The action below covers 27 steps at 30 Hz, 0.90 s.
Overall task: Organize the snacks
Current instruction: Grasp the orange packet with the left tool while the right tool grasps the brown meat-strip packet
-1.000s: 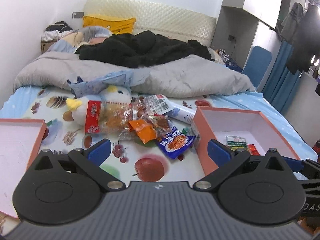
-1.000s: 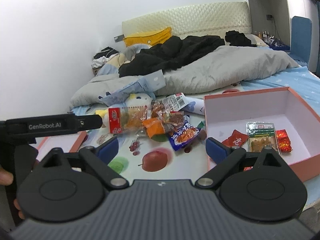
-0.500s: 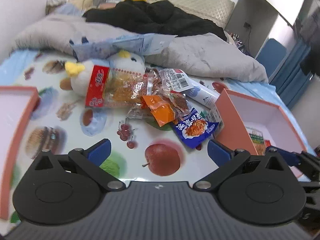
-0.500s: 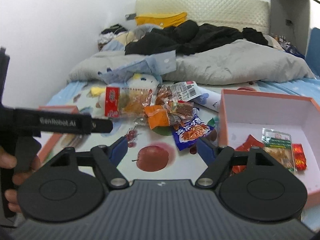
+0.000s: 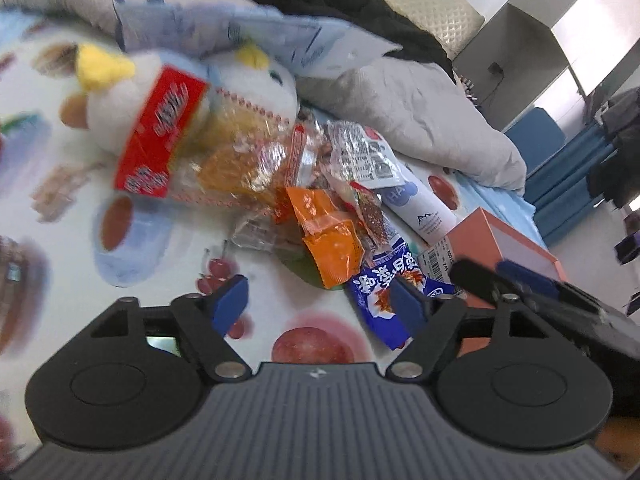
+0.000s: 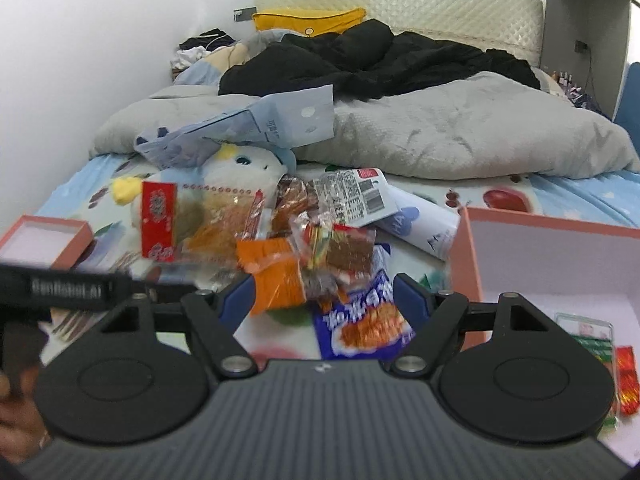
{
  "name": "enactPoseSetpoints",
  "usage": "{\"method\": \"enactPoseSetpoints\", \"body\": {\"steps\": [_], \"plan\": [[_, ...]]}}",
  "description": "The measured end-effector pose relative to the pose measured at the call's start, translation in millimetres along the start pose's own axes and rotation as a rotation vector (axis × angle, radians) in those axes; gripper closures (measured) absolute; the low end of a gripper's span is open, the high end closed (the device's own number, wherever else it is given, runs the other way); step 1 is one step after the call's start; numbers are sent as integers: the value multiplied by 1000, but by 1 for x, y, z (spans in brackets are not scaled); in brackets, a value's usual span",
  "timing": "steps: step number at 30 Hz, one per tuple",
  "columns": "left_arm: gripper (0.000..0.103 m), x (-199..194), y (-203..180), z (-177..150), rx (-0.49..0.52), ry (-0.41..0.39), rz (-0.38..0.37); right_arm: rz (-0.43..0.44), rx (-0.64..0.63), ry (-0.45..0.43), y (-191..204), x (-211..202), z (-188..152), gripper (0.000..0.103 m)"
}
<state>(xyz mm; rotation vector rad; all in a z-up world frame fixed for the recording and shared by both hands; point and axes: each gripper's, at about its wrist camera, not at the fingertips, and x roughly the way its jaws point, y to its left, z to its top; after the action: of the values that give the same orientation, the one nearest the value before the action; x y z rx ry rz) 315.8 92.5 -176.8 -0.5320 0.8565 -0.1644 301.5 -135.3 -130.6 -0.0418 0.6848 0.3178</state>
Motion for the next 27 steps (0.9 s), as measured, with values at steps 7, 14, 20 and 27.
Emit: {"method": "enactPoseSetpoints", "body": {"steps": [7, 14, 20, 27], "plan": [[27, 45, 8, 0, 8, 41, -102, 63, 47, 81, -11, 66, 17, 33], [28, 74, 11, 0, -5, 49, -173, 61, 84, 161, -24, 115, 24, 39], [28, 88, 3, 0, 38, 6, -171, 84, 121, 224, -35, 142, 23, 22], [47, 113, -1, -1, 29, 43, -173, 121, 124, 256, -38, 160, 17, 20]]}}
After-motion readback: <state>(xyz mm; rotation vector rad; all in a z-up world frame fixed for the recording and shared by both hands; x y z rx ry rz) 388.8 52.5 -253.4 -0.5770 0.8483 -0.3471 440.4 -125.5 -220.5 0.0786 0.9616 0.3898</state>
